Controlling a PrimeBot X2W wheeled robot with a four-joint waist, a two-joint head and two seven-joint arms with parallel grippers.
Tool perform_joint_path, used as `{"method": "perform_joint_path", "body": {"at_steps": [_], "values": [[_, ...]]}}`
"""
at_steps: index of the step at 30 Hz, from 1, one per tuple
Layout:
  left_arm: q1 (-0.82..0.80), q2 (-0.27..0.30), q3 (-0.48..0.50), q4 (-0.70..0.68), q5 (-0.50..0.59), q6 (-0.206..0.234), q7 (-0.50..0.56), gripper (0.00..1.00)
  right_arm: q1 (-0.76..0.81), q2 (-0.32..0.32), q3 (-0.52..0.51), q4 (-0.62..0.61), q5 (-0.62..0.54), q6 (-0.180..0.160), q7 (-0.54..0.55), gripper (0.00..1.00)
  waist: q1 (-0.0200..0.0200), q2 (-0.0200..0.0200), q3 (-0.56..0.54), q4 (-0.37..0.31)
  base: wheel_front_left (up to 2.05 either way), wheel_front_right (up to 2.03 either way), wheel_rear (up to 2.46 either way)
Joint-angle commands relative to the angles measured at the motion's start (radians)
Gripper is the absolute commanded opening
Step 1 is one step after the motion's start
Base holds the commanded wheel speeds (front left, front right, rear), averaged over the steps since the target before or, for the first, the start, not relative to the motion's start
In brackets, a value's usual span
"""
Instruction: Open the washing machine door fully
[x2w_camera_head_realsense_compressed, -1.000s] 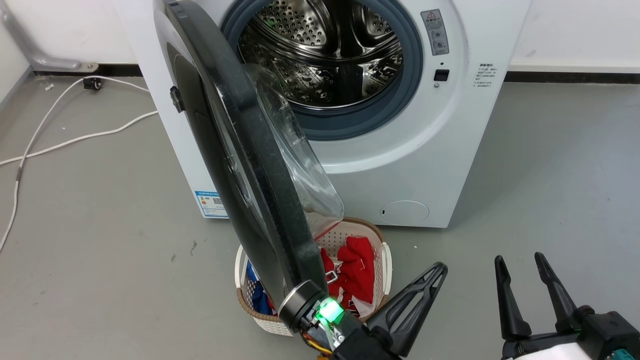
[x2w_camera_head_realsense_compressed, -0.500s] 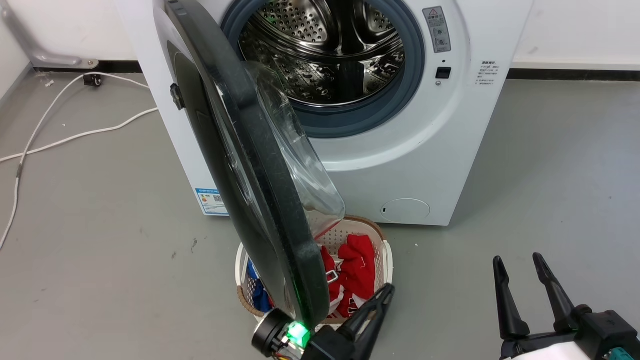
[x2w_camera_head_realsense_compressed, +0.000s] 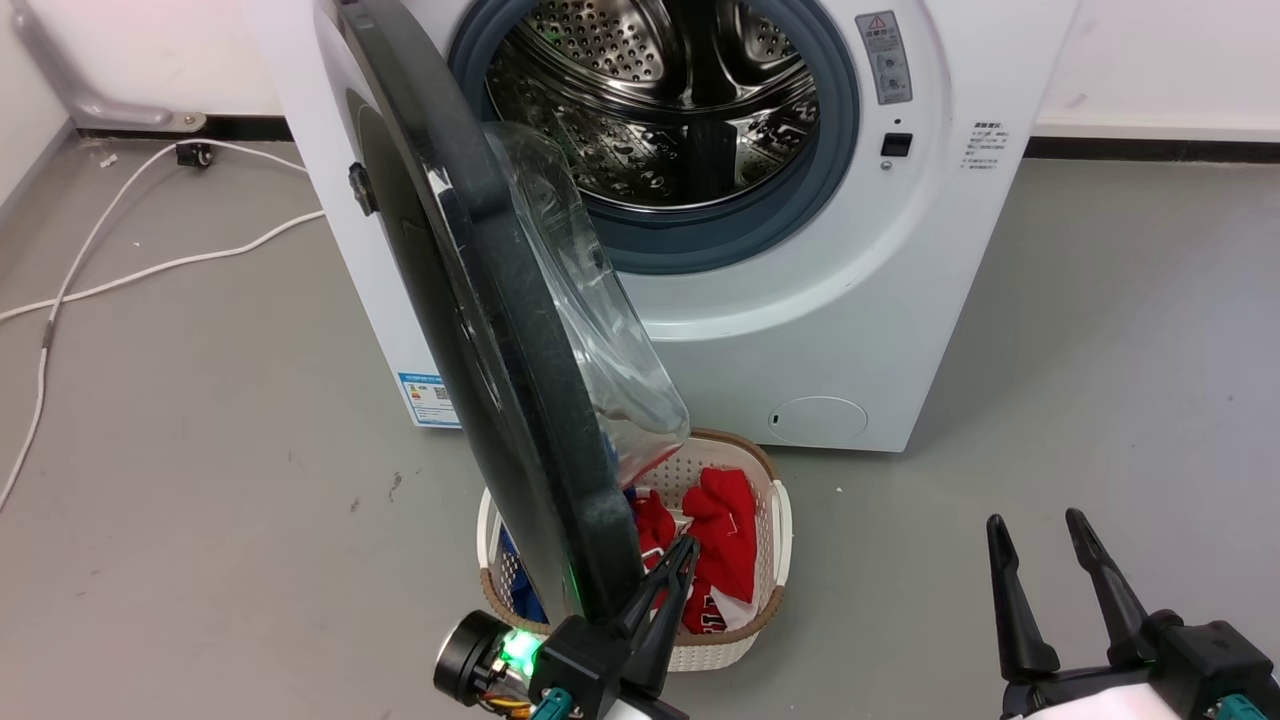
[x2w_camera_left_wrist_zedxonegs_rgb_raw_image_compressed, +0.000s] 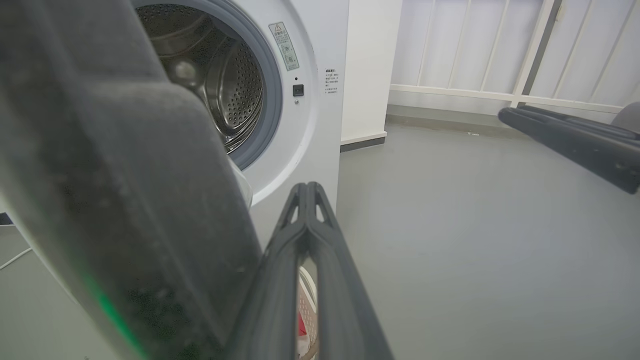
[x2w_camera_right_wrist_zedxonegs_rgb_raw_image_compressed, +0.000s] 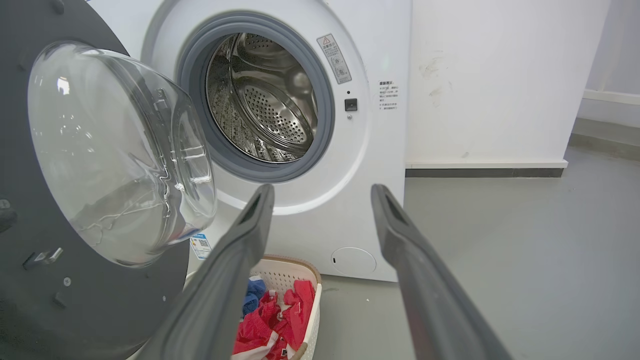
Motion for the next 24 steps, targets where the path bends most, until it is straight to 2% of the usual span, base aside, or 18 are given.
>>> {"method": "perform_joint_path", "body": {"at_steps": [1, 13, 24], "values": [[0.010, 0.009, 0.032, 0.001, 0.003, 0.011, -0.002, 0.00, -0.004, 0.004, 0.000, 0.001, 0.005, 0.000, -0.002, 1.00, 0.0000, 0.0000, -0.001, 0.005, 0.00, 0.00, 0.00], [0.066, 0.010, 0.094, -0.058, 0.050, 0.026, -0.002, 0.00, 0.015, 0.004, 0.009, 0.017, 0.004, 0.000, -0.002, 1.00, 0.0000, 0.0000, -0.005, 0.063, 0.00, 0.00, 0.00], [0.118, 0.041, 0.175, -0.096, 0.059, 0.044, -0.002, 0.00, 0.021, 0.003, 0.021, 0.025, 0.006, 0.000, -0.002, 1.00, 0.0000, 0.0000, -0.005, 0.127, 0.00, 0.00, 0.00]]}}
